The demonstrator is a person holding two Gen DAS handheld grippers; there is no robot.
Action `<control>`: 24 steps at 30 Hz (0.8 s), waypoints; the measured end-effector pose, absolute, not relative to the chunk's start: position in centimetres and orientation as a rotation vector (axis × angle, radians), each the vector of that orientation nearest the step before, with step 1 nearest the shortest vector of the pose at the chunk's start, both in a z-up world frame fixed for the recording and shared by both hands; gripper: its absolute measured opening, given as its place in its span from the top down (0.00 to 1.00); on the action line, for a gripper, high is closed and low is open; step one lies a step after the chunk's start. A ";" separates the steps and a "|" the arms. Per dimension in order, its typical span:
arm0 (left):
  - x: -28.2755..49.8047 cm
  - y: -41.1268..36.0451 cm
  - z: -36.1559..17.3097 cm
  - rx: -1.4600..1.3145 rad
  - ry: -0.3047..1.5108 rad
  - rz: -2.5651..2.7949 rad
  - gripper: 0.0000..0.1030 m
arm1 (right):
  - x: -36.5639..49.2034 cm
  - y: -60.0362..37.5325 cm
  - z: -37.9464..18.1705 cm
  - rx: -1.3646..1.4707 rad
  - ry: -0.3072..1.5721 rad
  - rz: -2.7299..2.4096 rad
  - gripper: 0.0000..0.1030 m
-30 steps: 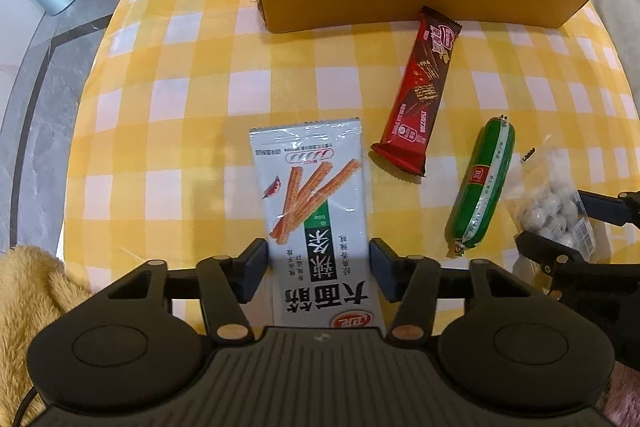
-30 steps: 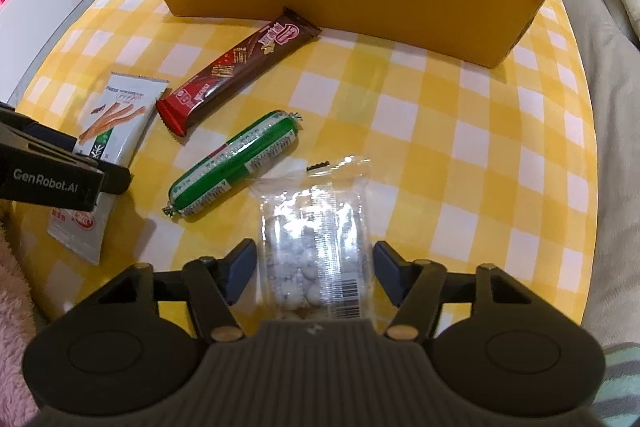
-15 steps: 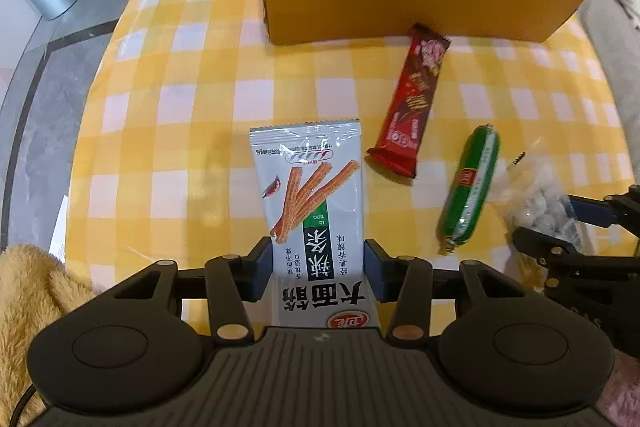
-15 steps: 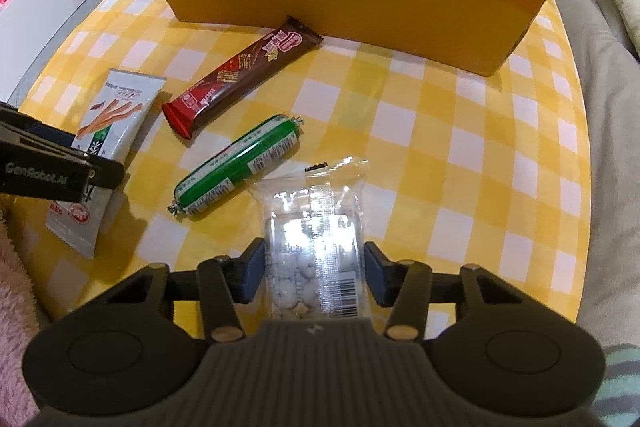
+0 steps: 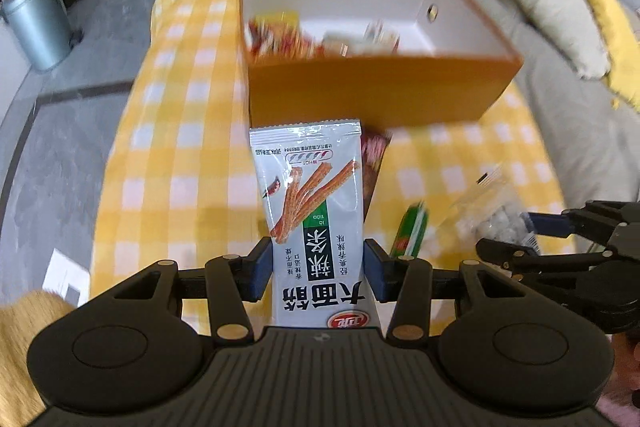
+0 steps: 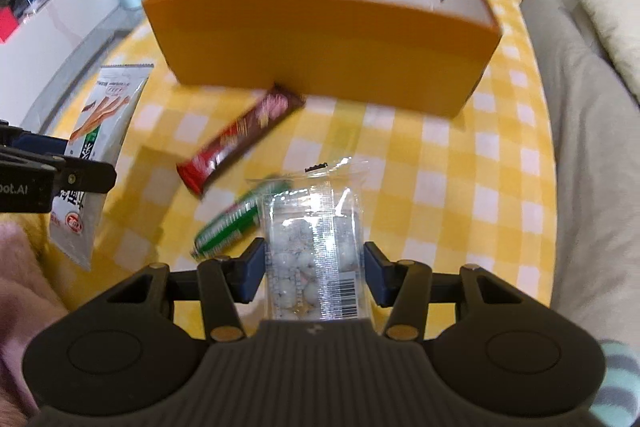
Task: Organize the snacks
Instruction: 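Lift both held bags and carry them over the orange box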
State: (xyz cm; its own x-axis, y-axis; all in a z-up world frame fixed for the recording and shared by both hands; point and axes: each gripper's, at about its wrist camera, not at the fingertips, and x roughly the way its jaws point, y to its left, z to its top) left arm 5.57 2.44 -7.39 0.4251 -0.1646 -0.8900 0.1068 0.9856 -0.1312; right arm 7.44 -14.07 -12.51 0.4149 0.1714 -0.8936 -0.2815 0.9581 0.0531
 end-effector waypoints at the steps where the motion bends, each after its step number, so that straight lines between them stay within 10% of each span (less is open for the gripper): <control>1: 5.8 2.4 -6.6 -0.057 1.100 -0.179 0.48 | 7.6 -14.2 -11.8 -0.104 1.095 0.286 0.52; 24: 20.9 -1.2 1.0 0.111 0.944 -0.269 0.48 | 20.7 -13.7 -1.3 -0.149 0.845 0.249 0.52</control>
State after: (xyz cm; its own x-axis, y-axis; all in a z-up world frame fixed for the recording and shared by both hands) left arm 20.94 -1.24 1.00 0.5560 -0.1789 -0.8117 0.2751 0.9611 -0.0234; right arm 20.69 -13.73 -1.27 0.6373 0.1585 -0.7542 -0.2763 0.9605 -0.0316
